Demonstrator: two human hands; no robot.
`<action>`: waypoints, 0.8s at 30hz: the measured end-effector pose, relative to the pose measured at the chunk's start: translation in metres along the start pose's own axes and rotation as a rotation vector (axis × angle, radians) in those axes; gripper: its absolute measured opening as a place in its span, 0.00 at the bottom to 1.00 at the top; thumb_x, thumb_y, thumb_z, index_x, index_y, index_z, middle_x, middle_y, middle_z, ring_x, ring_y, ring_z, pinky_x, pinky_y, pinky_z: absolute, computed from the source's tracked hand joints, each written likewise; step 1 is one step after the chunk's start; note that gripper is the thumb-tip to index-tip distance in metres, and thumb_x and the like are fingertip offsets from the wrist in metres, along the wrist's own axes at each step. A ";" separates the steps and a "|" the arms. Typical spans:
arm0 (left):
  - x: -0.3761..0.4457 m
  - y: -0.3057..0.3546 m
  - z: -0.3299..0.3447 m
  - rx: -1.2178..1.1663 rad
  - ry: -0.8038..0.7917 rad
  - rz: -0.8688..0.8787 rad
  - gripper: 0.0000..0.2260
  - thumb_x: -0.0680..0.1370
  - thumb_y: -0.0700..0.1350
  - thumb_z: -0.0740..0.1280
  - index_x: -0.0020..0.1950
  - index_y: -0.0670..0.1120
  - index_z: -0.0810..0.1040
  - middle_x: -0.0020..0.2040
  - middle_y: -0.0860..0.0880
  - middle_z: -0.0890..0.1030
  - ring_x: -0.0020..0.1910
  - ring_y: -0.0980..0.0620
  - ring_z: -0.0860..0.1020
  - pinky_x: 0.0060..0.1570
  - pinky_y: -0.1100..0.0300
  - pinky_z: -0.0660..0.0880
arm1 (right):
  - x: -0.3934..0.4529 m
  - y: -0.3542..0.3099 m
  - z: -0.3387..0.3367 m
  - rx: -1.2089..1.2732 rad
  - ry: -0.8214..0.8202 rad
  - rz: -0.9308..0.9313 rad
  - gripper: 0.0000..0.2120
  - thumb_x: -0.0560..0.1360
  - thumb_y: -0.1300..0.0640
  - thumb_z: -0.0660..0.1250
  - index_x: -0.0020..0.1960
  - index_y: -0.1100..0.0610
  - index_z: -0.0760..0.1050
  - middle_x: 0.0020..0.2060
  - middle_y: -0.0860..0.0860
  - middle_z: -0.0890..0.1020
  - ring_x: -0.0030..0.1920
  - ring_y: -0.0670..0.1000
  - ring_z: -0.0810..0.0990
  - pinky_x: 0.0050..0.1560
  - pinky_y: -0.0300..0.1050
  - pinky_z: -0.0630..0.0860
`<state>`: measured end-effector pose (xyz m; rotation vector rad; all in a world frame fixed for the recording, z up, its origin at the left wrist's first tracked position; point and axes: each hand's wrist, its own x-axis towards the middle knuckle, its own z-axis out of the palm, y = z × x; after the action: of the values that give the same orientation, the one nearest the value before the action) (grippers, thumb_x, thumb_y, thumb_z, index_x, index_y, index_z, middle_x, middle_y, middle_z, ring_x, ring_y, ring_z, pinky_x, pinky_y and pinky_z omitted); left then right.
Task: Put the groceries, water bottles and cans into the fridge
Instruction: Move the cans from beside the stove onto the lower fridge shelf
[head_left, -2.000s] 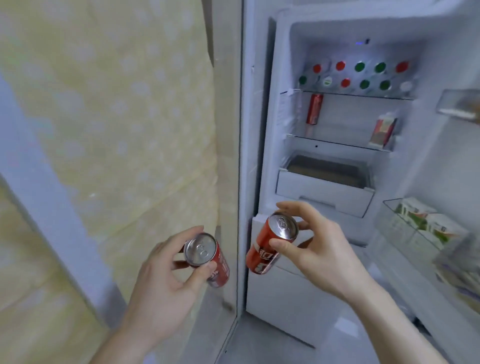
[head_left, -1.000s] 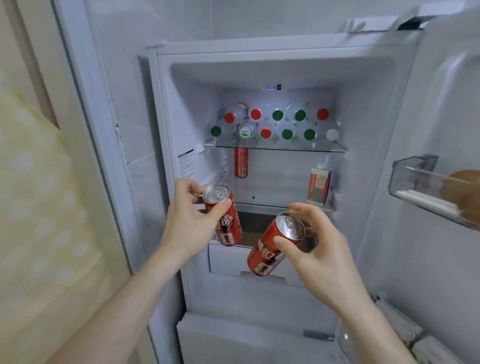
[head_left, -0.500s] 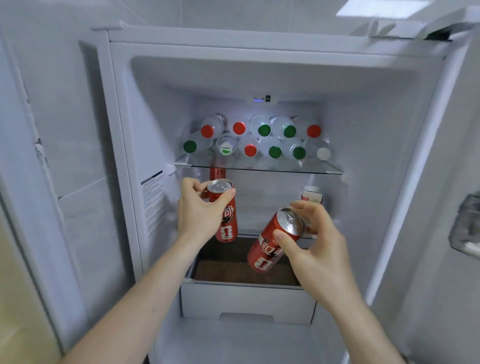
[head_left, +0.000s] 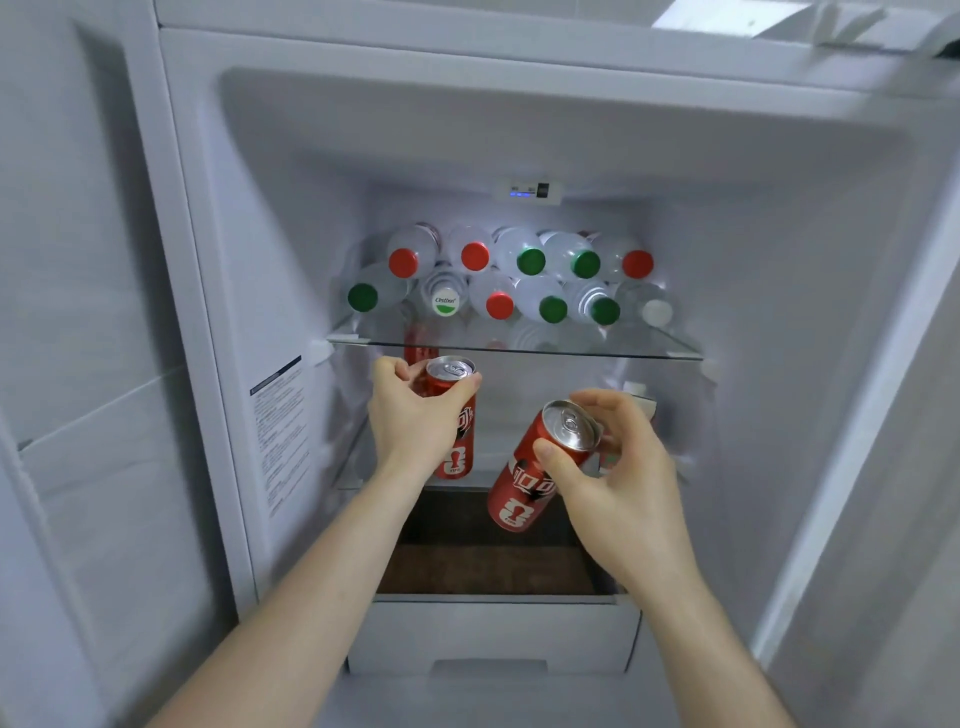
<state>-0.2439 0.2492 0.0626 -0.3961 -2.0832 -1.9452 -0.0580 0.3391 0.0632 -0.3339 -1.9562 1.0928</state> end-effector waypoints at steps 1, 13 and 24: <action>0.002 0.000 0.002 0.003 0.003 -0.005 0.27 0.67 0.58 0.80 0.51 0.52 0.65 0.59 0.53 0.80 0.54 0.50 0.81 0.45 0.61 0.77 | 0.003 0.001 0.002 0.010 0.007 0.012 0.21 0.74 0.50 0.77 0.61 0.39 0.71 0.55 0.32 0.77 0.56 0.34 0.77 0.43 0.26 0.73; 0.035 -0.008 0.031 0.007 0.037 -0.038 0.30 0.67 0.59 0.79 0.63 0.52 0.72 0.61 0.53 0.80 0.61 0.48 0.79 0.61 0.46 0.77 | 0.039 0.022 0.024 -0.035 0.053 0.070 0.19 0.75 0.50 0.76 0.60 0.40 0.72 0.50 0.31 0.74 0.48 0.35 0.75 0.44 0.30 0.73; 0.046 -0.012 0.044 0.043 -0.014 -0.006 0.21 0.73 0.57 0.76 0.60 0.50 0.74 0.57 0.50 0.81 0.60 0.46 0.80 0.58 0.49 0.76 | 0.070 0.035 0.036 -0.047 0.104 0.099 0.16 0.75 0.49 0.76 0.60 0.43 0.75 0.55 0.39 0.78 0.56 0.44 0.78 0.54 0.45 0.81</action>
<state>-0.2910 0.2931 0.0652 -0.3964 -2.1336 -1.9028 -0.1338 0.3796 0.0648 -0.5082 -1.8923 1.0721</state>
